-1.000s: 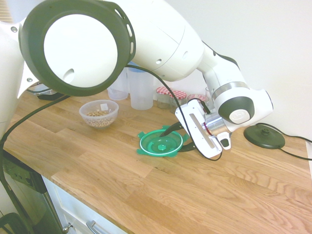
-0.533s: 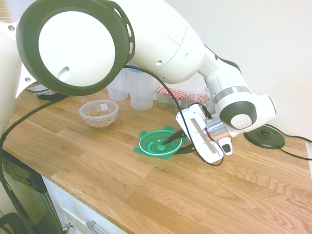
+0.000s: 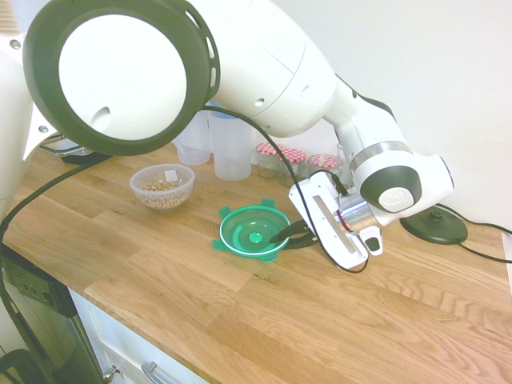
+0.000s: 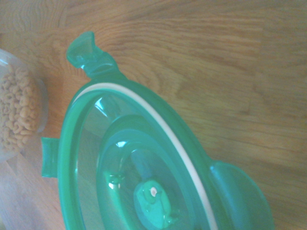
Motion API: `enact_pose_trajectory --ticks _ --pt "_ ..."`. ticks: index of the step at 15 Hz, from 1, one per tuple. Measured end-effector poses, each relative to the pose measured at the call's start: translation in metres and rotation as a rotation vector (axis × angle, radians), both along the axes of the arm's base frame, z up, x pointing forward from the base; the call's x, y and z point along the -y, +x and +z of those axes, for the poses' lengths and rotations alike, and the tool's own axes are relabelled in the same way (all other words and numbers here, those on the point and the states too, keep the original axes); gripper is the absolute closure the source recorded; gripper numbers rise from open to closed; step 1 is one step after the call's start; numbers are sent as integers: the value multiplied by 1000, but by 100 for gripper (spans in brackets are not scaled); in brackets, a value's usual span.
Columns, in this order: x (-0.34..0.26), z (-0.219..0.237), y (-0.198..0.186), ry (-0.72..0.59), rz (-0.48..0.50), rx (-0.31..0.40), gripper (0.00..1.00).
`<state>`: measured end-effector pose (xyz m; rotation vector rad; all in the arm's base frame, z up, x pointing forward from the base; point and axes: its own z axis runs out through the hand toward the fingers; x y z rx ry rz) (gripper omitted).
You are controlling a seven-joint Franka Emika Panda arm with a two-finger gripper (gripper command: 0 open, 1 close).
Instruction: Cover the lid of food container
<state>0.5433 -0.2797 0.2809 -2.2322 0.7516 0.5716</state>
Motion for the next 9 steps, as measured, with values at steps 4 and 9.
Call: enact_pose_trajectory --ticks 4,9 --pt "14 5 -13 -128 -8 -120 100" --pt "11 143 -25 -409 -14 -74 100"
